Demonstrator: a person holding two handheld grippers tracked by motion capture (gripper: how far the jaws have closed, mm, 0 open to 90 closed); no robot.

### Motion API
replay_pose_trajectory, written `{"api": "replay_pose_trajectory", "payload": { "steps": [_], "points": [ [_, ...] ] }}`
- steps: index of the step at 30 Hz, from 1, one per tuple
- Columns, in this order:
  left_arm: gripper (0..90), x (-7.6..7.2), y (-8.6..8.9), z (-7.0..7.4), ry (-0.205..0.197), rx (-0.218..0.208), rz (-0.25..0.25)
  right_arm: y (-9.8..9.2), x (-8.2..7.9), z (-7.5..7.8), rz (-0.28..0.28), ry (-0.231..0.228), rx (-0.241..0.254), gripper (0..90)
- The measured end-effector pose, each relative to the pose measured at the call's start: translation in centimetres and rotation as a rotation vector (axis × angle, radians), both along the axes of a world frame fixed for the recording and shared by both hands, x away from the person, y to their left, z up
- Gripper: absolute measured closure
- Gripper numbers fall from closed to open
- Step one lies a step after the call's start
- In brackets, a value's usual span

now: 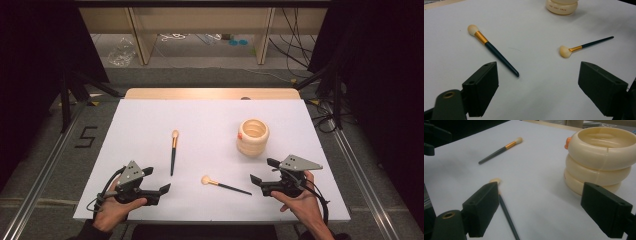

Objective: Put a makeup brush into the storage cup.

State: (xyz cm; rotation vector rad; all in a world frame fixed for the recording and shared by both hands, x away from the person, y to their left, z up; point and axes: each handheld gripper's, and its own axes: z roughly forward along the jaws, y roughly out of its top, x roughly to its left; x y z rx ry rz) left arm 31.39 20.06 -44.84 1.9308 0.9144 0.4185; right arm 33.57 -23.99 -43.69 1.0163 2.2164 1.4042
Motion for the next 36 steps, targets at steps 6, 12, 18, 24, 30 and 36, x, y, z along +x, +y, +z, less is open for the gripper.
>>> {"api": "replay_pose_trajectory", "payload": {
  "steps": [6,12,18,24,30,36],
  "points": [
    [16.3,0.0,-0.2,-0.1,0.008,-0.011,-0.008,-0.1,0.1,0.0,0.000,0.009,-0.001,16.1],
    [16.4,0.2,-0.1,0.0,0.005,0.008,-0.010,0.1,0.2,0.4,0.019,0.004,-0.043,16.1],
    [16.4,0.4,-0.3,-0.1,0.011,0.010,-0.010,0.5,0.3,1.0,0.049,0.003,-0.081,16.2],
    [16.5,0.3,-0.3,-0.2,0.020,-0.004,0.000,1.1,0.4,1.4,0.084,0.010,-0.131,17.0],
    [16.4,0.3,-0.2,-0.2,0.023,0.004,0.006,2.2,0.6,1.9,0.138,0.030,-0.213,20.2],
    [16.5,0.4,0.0,-0.3,0.020,0.015,0.008,4.1,1.4,2.4,0.210,0.046,-0.327,24.2]
  ]
}}
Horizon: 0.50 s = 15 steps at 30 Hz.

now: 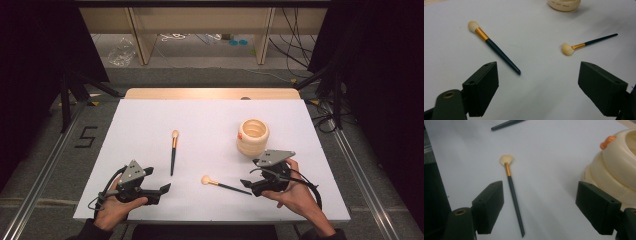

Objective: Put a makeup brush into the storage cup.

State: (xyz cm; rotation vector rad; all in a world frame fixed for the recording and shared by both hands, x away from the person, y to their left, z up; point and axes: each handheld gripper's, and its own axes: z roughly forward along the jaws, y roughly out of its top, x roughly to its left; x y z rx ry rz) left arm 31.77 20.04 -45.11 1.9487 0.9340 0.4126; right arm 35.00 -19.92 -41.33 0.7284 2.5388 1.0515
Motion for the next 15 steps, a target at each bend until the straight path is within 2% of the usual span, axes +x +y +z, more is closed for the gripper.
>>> {"api": "replay_pose_trajectory", "payload": {
  "steps": [1,2,3,5,7,8,10,11,15],
  "points": [
    [16.5,0.0,0.0,0.0,0.002,-0.003,-0.003,0.4,0.2,0.1,0.016,0.010,-0.025,25.1],
    [16.5,0.0,0.0,0.0,0.002,-0.003,-0.003,0.4,0.2,0.1,0.016,0.010,-0.025,25.1],
    [16.6,-0.1,0.0,0.0,0.008,-0.007,0.012,1.5,0.6,0.1,0.037,0.004,-0.071,26.5],
    [16.7,0.0,0.1,0.1,-0.002,0.000,0.003,2.3,0.9,0.2,0.066,0.017,-0.101,28.0],
    [16.8,0.0,0.1,0.0,0.002,-0.002,0.005,2.6,1.0,0.2,0.072,0.023,-0.111,28.6],
    [16.8,-0.2,0.1,0.0,0.010,-0.006,0.016,3.5,1.4,0.2,0.101,0.042,-0.137,28.7],
    [16.8,-0.2,0.2,0.0,0.002,-0.003,0.007,3.7,1.5,0.2,0.109,0.046,-0.147,28.9],
    [16.7,-0.1,0.2,0.1,-0.006,-0.001,0.008,4.4,1.8,0.0,0.137,0.062,-0.176,30.7],
    [16.9,-0.2,0.2,0.0,0.003,-0.003,0.010,5.3,2.2,-0.3,0.171,0.093,-0.226,33.8]
  ]
}}
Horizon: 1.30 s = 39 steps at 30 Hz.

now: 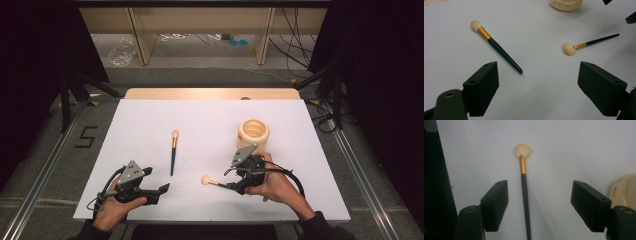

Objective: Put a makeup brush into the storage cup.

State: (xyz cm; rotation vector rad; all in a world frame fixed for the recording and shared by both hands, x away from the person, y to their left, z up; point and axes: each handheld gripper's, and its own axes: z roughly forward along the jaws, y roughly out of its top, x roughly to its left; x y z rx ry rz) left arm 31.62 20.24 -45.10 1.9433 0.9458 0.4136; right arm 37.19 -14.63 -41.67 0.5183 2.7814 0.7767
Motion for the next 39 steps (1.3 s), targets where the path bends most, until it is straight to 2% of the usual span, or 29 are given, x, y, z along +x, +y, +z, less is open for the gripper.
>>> {"api": "replay_pose_trajectory", "payload": {
  "steps": [3,5,8,9,10,11,13,14,15,16,18,21,24,25,27,28,33,34,39],
  "points": [
    [16.9,0.0,-0.1,0.1,0.000,-0.003,0.006,0.3,0.2,-0.2,0.008,0.017,-0.026,34.5],
    [17.0,0.0,0.0,0.1,-0.004,0.022,-0.011,0.9,0.3,-0.4,0.020,0.041,-0.054,38.9],
    [17.0,0.0,0.0,0.0,-0.003,0.001,-0.005,1.5,0.5,-0.5,0.024,0.079,-0.098,44.2],
    [17.0,0.0,0.0,0.0,-0.003,0.001,-0.005,1.5,0.5,-0.5,0.024,0.079,-0.098,44.2],
    [17.0,0.0,0.0,0.0,-0.001,0.000,0.002,2.1,0.7,-0.5,0.036,0.094,-0.129,45.7],
    [17.0,0.0,0.0,0.0,-0.003,0.011,-0.001,2.3,0.7,-0.6,0.037,0.107,-0.139,46.6],
    [17.0,0.0,0.0,0.0,-0.002,0.010,-0.001,2.6,0.8,-0.6,0.049,0.100,-0.146,47.3],
    [17.0,0.0,0.0,0.1,0.001,-0.006,0.003,3.3,1.0,-0.8,0.065,0.116,-0.177,50.0],
    [17.0,0.0,-0.1,0.0,0.003,-0.010,-0.001,3.6,1.1,-0.9,0.067,0.119,-0.186,50.6],
    [17.0,0.0,0.0,0.0,0.003,0.001,-0.003,3.9,1.2,-1.0,0.068,0.124,-0.199,50.9],
    [17.0,0.0,0.0,0.0,0.003,-0.006,-0.004,4.4,1.4,-1.3,0.070,0.137,-0.212,51.6],
    [17.0,0.0,0.0,0.1,0.001,-0.007,0.004,5.0,1.8,-1.7,0.059,0.142,-0.237,51.6],
    [16.9,0.0,0.0,0.0,0.009,0.001,0.005,5.3,2.1,-2.0,0.071,0.140,-0.259,53.2],
    [16.9,0.0,0.0,0.0,0.009,-0.008,0.002,5.3,2.5,-2.2,0.102,0.139,-0.287,54.7],
    [17.0,0.1,0.0,0.0,0.005,-0.011,-0.002,5.5,2.7,-2.4,0.106,0.147,-0.298,55.8],
    [17.0,0.0,0.0,0.0,0.006,0.001,0.000,5.6,2.7,-2.6,0.106,0.157,-0.303,56.4],
    [17.0,0.1,0.0,0.0,0.005,-0.010,-0.005,6.0,2.9,-3.1,0.115,0.177,-0.335,62.1],
    [17.0,0.0,0.0,0.0,0.006,0.002,-0.001,6.0,3.0,-3.2,0.122,0.177,-0.342,63.1],
    [17.1,0.1,0.0,0.0,0.004,-0.009,-0.005,6.3,3.3,-3.4,0.128,0.176,-0.361,68.5]
  ]
}}
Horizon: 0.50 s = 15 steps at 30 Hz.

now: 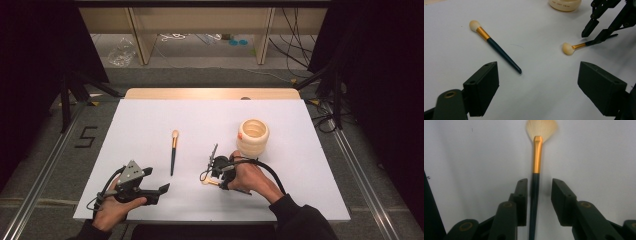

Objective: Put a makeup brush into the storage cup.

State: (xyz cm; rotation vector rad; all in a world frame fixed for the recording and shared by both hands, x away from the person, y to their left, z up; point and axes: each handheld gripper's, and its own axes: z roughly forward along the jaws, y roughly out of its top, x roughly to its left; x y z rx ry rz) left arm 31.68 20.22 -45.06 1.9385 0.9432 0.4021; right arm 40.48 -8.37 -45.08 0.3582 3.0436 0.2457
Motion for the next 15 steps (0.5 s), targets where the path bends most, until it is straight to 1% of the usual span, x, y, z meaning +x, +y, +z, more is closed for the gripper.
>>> {"api": "replay_pose_trajectory", "payload": {
  "steps": [1,2,3,5,6,7,8,9,10,11,12,13,14,15],
  "points": [
    [17.1,-0.03,0.01,0.00,0.001,0.011,0.002,0.04,-0.07,-0.04,-0.015,0.012,-0.002,69.4],
    [17.0,-0.05,0.05,-0.03,-0.001,0.013,0.000,0.07,0.04,-0.05,0.002,0.012,-0.001,70.1],
    [17.1,-0.03,0.08,-0.02,-0.001,0.008,-0.005,0.12,0.10,-0.08,0.006,0.012,-0.010,70.7],
    [17.1,-0.03,0.00,0.05,-0.001,0.002,0.008,0.24,0.17,-0.17,0.002,0.022,-0.008,72.3],
    [17.2,0.01,0.02,0.01,-0.002,0.003,-0.002,0.29,0.19,-0.23,0.004,0.027,-0.012,73.2],
    [17.2,-0.04,0.08,0.02,-0.003,0.026,-0.005,0.34,0.19,-0.27,0.005,0.031,-0.017,74.2],
    [17.2,-0.11,-0.02,-0.02,-0.006,0.023,0.002,0.36,0.26,-0.32,0.008,0.035,-0.017,75.0],
    [17.2,-0.15,-0.03,0.01,-0.009,0.025,0.002,0.28,0.44,-0.45,0.018,0.029,-0.026,75.6],
    [17.2,-0.11,-0.06,0.04,-0.010,0.014,-0.001,0.40,0.38,-0.39,0.002,0.042,-0.027,76.2],
    [17.2,-0.08,-0.10,0.06,-0.011,0.013,0.001,0.41,0.43,-0.37,0.003,0.044,-0.028,78.0],
    [17.2,-0.08,-0.13,0.02,-0.015,0.021,0.000,0.42,0.51,-0.35,0.004,0.049,-0.032,78.9],
    [17.2,-0.14,-0.01,0.09,-0.019,0.059,-0.005,0.30,0.70,-0.49,0.019,0.042,-0.035,79.6],
    [17.3,-0.20,-0.16,0.00,-0.020,0.044,0.003,0.31,0.75,-0.45,0.013,0.052,-0.038,80.7],
    [17.2,-0.22,-0.16,0.03,-0.020,0.043,0.001,0.40,0.68,-0.37,-0.009,0.064,-0.043,81.8]
  ]
}}
